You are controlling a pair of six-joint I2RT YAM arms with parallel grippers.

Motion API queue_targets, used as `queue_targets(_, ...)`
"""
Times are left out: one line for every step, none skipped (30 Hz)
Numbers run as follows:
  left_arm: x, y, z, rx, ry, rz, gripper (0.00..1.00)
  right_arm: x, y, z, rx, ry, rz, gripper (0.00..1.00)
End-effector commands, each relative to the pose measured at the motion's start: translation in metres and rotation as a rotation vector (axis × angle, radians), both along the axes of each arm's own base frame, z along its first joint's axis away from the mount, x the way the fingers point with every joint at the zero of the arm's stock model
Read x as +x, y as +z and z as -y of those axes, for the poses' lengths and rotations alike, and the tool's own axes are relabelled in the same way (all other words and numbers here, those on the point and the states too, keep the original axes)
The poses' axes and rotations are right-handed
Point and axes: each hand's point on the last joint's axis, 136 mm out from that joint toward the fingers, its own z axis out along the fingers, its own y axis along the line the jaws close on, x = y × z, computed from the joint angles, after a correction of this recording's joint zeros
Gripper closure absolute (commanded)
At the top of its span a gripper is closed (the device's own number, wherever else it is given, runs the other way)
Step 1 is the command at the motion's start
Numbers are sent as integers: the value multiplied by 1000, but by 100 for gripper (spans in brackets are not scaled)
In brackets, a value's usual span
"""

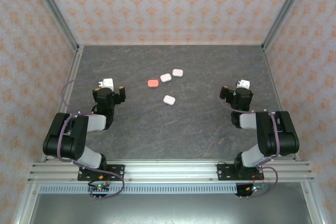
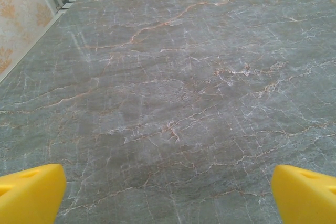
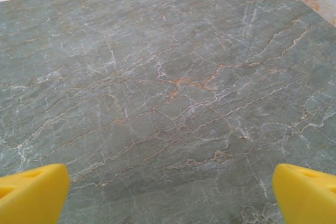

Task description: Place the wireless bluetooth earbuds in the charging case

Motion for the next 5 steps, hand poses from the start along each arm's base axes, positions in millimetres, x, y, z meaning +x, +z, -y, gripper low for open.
queue_targets(4,6,-1,-17,6,19,0,6,10,0,2,-10,34,1)
queue_targets(4,6,-1,-15,7,19,0,6,10,0,3,-10,32,1)
queue_targets(4,7,-1,-16,8,21,0,6,10,0,2,-10,33,1)
queue_targets(4,7,-1,-15,8,20,0,6,10,1,2,-11,33,1)
queue_targets(4,7,-1,-16,6,20,0,6,10,0,2,-10,32,1)
